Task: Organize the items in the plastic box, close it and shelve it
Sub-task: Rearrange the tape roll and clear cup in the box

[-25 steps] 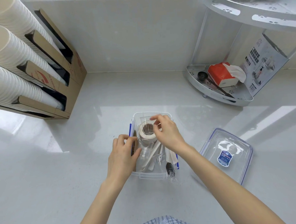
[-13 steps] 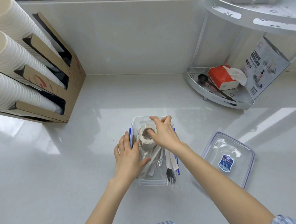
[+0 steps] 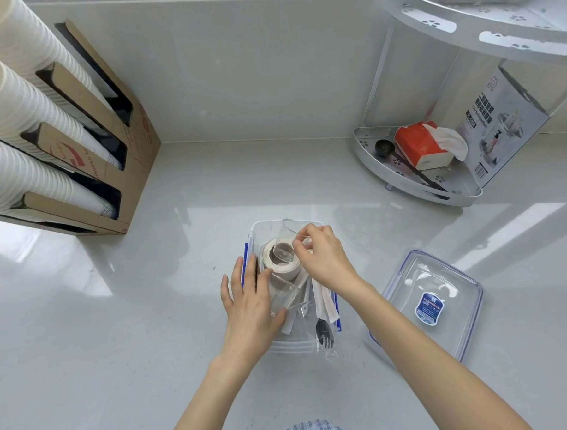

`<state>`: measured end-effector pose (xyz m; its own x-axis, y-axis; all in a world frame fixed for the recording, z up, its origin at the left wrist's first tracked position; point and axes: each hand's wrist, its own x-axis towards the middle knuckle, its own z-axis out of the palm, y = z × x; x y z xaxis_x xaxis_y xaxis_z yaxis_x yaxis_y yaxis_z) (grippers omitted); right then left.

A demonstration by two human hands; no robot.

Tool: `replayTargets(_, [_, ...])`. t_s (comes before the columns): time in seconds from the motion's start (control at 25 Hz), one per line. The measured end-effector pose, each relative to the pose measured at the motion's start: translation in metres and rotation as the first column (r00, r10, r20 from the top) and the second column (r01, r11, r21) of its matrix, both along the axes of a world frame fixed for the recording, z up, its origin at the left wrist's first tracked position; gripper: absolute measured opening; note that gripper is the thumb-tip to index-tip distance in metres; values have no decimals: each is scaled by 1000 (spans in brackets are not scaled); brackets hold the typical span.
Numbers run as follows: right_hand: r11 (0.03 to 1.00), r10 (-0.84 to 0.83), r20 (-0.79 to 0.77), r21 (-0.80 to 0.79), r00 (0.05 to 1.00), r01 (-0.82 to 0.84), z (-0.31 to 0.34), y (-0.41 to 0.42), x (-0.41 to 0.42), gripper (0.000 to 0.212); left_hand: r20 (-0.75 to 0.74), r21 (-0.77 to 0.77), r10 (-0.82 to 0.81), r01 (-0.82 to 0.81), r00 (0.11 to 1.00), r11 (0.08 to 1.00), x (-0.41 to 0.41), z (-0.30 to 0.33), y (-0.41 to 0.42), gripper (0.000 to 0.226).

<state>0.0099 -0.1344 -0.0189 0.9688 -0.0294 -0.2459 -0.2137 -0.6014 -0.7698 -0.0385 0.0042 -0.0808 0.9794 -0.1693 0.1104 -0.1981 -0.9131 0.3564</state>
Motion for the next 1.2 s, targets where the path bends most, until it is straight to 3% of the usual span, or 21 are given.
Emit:
replayTargets(0.2, [986, -56, 35, 160, 998, 50, 17, -9, -11, 5, -61, -280, 61, -76, 996, 957, -6, 21, 2, 61])
replayTargets(0.52, [969, 222, 97, 90, 970, -231, 17, -5, -33, 5, -105, -543, 52, -101, 993, 833, -8, 40, -3, 65])
replayTargets(0.68, [946, 317, 88, 48, 944, -322, 15, -7, -39, 30, -153, -609, 43, -128, 987, 782, -9, 42, -3, 66])
replayTargets(0.8, [960, 261, 86, 78, 962, -268, 15, -12, -37, 42, -149, -625, 73, -151, 986, 766, -9, 43, -2, 67])
replayTargets(0.88, [957, 286, 51, -62, 957, -283, 8, -16, -35, 39, -165, -626, 111, -191, 980, 756, -8, 44, 1, 70])
replayTargets(1.0, [773, 498, -132, -381, 857, -507, -7, -13, -37, 36, -171, -623, 127, -207, 977, 754, -7, 46, 5, 70])
replayTargets(1.08, [687, 549, -209, -439, 809, -580, -14, -5, -38, 34, -175, -622, 134, -215, 975, 753, -9, 47, 9, 68])
replayTargets(1.2, [729, 521, -173, -418, 836, -542, -17, -3, -37, 30, -201, -622, 130, -229, 971, 749, -11, 48, 11, 67])
